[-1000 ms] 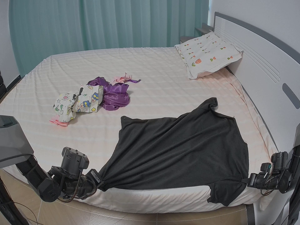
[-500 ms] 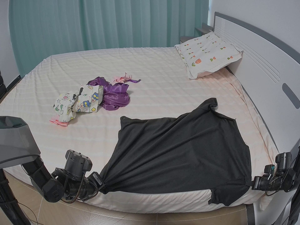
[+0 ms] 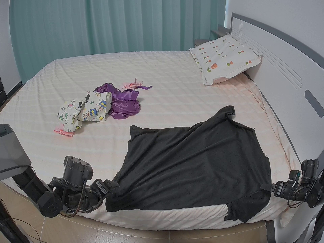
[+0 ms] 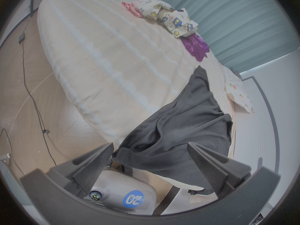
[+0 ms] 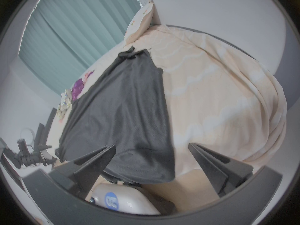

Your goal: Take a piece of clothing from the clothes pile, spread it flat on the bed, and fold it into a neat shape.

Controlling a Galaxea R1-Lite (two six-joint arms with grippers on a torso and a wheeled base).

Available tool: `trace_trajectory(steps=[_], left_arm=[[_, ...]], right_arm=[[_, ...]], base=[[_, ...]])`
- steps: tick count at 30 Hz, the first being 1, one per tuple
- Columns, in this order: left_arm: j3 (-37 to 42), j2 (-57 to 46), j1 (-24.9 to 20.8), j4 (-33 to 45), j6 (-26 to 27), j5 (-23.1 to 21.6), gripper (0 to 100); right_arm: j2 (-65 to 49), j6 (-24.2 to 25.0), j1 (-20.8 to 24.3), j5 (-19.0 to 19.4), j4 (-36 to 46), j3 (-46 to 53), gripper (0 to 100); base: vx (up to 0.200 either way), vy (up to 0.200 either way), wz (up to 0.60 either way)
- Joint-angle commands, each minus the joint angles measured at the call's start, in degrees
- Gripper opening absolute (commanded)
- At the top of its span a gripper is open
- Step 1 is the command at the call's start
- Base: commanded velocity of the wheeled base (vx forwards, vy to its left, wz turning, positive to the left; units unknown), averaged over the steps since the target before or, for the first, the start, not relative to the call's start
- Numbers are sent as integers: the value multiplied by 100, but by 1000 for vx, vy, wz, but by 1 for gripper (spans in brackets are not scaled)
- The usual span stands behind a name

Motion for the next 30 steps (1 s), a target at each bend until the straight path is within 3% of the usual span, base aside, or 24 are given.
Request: trace_trajectory(steps=[1, 5, 23, 30], left_arm=[[-92, -352, 131, -5, 4, 136, 100], [-101, -343, 210, -22, -4, 118, 100], [-180, -299, 245, -49, -22, 109, 100], [-189, -326, 210, -49, -31, 101, 100]], right_arm=[[-342, 788, 438, -31, -345, -31, 100], [-316, 1078, 640, -40, -679, 31, 100], [-298, 1271, 763, -14, -740, 66, 100], [-298, 1271, 763, -5, -740, 66, 100]], base=[[0, 0, 0], [0, 0, 0], [200, 0, 0], [0, 0, 0]])
